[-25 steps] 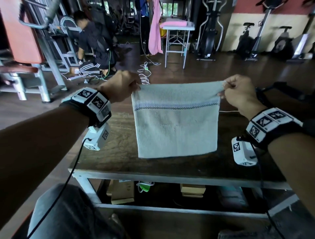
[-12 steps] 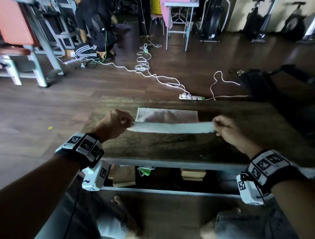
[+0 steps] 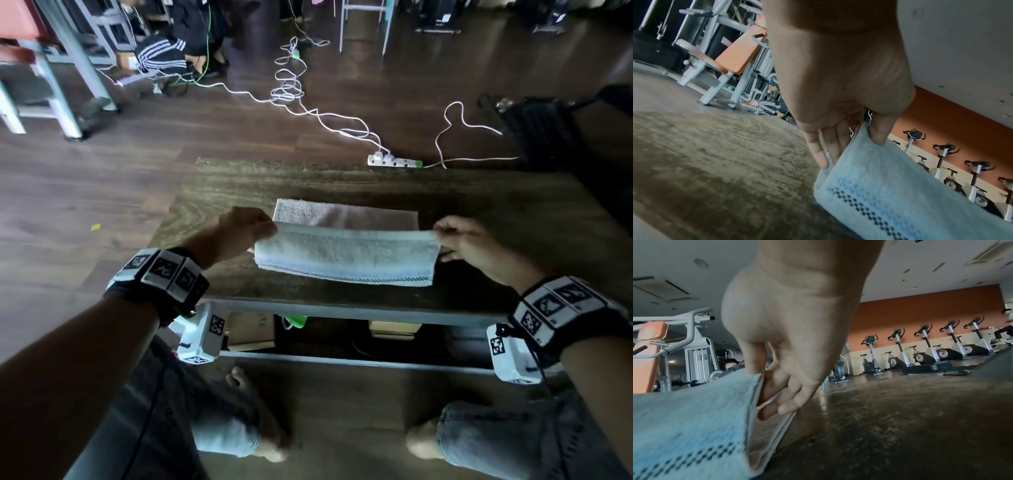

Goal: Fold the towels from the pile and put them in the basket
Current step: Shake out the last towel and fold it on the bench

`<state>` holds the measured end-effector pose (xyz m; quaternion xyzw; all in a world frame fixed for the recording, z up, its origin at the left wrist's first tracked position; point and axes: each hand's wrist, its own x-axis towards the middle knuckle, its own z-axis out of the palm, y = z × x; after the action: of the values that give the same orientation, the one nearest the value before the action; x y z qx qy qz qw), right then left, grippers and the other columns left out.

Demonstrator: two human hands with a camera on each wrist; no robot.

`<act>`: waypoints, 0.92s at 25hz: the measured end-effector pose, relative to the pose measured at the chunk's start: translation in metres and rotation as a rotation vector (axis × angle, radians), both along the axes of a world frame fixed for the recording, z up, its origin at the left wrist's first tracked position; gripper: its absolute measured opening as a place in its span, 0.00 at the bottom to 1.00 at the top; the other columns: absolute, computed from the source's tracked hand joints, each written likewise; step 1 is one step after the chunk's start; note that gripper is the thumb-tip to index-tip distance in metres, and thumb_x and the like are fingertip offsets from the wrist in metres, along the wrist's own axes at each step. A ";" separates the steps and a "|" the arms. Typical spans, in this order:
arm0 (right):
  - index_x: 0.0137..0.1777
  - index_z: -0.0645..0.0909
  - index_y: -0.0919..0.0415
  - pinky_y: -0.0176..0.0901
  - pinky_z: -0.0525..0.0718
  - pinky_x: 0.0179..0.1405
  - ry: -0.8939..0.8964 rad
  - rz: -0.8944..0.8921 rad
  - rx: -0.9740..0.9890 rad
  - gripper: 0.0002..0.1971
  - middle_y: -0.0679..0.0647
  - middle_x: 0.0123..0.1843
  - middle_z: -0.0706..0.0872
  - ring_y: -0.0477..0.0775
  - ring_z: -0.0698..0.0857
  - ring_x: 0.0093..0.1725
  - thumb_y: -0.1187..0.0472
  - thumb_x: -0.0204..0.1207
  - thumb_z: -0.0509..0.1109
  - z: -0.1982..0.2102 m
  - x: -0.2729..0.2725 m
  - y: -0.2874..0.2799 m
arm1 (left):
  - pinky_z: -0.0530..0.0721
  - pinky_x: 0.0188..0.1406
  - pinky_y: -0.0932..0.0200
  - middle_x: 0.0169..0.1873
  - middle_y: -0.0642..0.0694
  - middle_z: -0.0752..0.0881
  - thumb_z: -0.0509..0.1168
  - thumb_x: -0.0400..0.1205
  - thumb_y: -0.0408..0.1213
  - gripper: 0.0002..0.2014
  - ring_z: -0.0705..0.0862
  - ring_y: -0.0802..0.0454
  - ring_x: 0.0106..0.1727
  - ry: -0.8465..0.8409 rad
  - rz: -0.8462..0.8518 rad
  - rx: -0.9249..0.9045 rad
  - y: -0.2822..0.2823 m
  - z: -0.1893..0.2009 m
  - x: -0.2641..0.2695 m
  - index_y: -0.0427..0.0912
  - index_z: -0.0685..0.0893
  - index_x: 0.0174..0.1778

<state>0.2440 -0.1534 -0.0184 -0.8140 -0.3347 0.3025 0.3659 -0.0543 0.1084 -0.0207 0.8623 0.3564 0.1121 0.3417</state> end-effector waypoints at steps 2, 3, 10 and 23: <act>0.45 0.79 0.52 0.56 0.85 0.51 -0.054 -0.086 0.065 0.08 0.54 0.48 0.86 0.59 0.87 0.52 0.62 0.85 0.64 -0.004 0.006 0.011 | 0.86 0.40 0.49 0.36 0.38 0.88 0.71 0.80 0.41 0.08 0.84 0.45 0.33 -0.051 0.066 -0.030 0.008 -0.009 0.011 0.39 0.88 0.44; 0.44 0.79 0.50 0.56 0.85 0.52 -0.098 -0.117 0.053 0.07 0.53 0.48 0.86 0.58 0.86 0.52 0.60 0.85 0.65 -0.009 0.011 0.019 | 0.87 0.39 0.48 0.36 0.37 0.89 0.71 0.79 0.44 0.10 0.85 0.44 0.34 -0.063 0.096 -0.026 0.015 -0.013 0.020 0.39 0.88 0.43; 0.42 0.78 0.47 0.46 0.80 0.49 -0.301 -0.247 -0.098 0.07 0.46 0.43 0.83 0.52 0.83 0.49 0.55 0.83 0.67 -0.030 0.037 0.075 | 0.78 0.40 0.63 0.40 0.42 0.90 0.73 0.77 0.45 0.10 0.87 0.48 0.44 -0.042 0.278 0.060 0.043 -0.029 0.079 0.42 0.91 0.44; 0.52 0.84 0.62 0.37 0.74 0.30 -0.482 -0.098 -0.120 0.05 0.51 0.42 0.83 0.43 0.79 0.36 0.63 0.83 0.68 -0.052 0.047 0.092 | 0.79 0.24 0.67 0.40 0.43 0.88 0.74 0.76 0.39 0.07 0.84 0.50 0.35 0.049 0.225 0.148 0.066 -0.051 0.102 0.40 0.87 0.45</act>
<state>0.2907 -0.0613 -0.0702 -0.8981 -0.3539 0.1011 0.2406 0.0479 0.1741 -0.0713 0.8422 0.4500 0.1545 0.2536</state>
